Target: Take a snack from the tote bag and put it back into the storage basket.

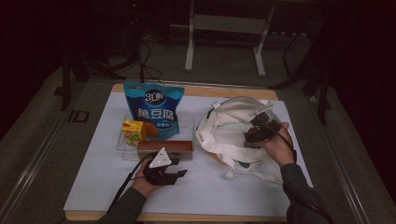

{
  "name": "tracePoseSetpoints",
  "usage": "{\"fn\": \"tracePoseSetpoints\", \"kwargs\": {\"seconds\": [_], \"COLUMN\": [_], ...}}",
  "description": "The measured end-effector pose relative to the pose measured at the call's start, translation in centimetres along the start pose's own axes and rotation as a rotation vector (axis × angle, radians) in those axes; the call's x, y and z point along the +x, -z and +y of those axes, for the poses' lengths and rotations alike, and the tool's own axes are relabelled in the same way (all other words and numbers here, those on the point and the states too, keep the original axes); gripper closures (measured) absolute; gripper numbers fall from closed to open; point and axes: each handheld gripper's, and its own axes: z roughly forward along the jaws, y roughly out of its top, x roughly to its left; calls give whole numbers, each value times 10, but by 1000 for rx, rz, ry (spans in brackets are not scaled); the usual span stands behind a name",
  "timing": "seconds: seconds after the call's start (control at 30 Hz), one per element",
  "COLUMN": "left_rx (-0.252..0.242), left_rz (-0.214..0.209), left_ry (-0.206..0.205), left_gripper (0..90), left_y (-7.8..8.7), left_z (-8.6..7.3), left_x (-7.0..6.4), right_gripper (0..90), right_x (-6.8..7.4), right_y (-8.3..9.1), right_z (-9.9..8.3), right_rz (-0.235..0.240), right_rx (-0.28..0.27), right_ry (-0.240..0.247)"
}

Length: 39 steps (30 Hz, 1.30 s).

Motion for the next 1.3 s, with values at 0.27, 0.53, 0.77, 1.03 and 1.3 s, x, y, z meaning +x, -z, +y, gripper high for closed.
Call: {"fn": "tracePoseSetpoints", "kwargs": {"seconds": [0.27, 0.53, 0.77, 1.03, 1.3], "left_rx": [2, 2, 3, 4, 6], "left_rz": [-1, -2, -1, -1, -1], "left_ry": [-1, -1, -2, -3, -4], "left_gripper": [459, 458, 457, 456, 456], "left_y": [0, 0, 0, 0, -1], "left_z": [0, 0, 0, 0, 0], "left_x": [0, 0, 0, 0, 0], "right_gripper": [205, 184, 189, 212, 232], "right_x": [-7, -13, -17, -16, -16], "right_y": [-6, -12, -21, -29, -32], "right_z": [-3, -7, -9, -9, -8], "right_rz": [16, 40, 64, 74, 83], "right_rx": [37, 70, 102, 133, 149], "right_ry": [-24, -53, -86, -81, -87]}}
